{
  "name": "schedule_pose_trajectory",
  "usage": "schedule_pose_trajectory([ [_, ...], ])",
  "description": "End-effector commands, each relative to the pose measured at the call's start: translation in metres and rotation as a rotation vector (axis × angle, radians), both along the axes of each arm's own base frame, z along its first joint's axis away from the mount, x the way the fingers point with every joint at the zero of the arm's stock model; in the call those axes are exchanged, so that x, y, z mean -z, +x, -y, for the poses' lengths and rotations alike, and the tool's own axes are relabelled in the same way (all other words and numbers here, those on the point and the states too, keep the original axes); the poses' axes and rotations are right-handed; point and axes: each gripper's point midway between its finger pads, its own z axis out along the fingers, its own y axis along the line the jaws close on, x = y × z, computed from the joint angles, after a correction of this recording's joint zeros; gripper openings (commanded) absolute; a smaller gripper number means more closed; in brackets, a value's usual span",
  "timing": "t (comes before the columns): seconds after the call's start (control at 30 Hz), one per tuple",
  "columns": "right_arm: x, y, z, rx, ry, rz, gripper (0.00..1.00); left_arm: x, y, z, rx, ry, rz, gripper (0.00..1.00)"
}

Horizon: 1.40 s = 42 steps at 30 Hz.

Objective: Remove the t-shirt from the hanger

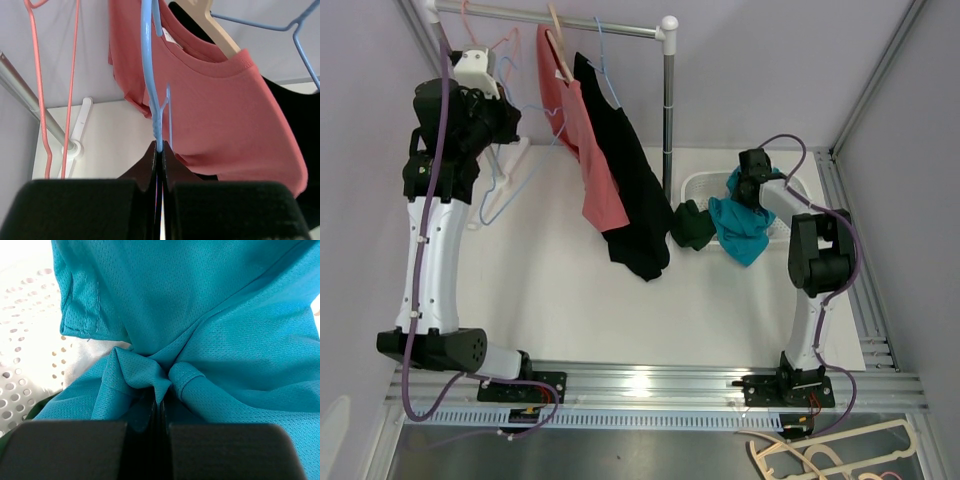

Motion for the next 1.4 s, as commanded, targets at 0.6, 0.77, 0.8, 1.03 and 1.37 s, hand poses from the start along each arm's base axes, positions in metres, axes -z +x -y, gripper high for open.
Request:
schedule_pose_trajectory([
  [0.6,-0.010,-0.030,0.020,0.085,-0.006,-0.010,0.47,-0.088,0.076,-0.019,-0.093,0.040,0.324,0.01],
  [0.77,-0.037,-0.028,0.020,0.080,-0.020,0.039,0.58,-0.094,0.081,-0.016,-0.080,0.023,0.357,0.01],
  [0.8,-0.041,-0.028,0.022,0.082,-0.029,0.046,0.59,-0.087,0.087,-0.016,-0.078,0.026,0.339,0.01],
  [1.03,-0.095,-0.033,0.035,0.099,-0.081,0.122,0.60,-0.072,0.113,-0.014,-0.072,0.025,0.333,0.01],
  [1.37,-0.181,-0.048,0.042,0.092,-0.085,0.273,0.63,-0.038,0.147,-0.028,-0.169,-0.020,0.276,0.40],
])
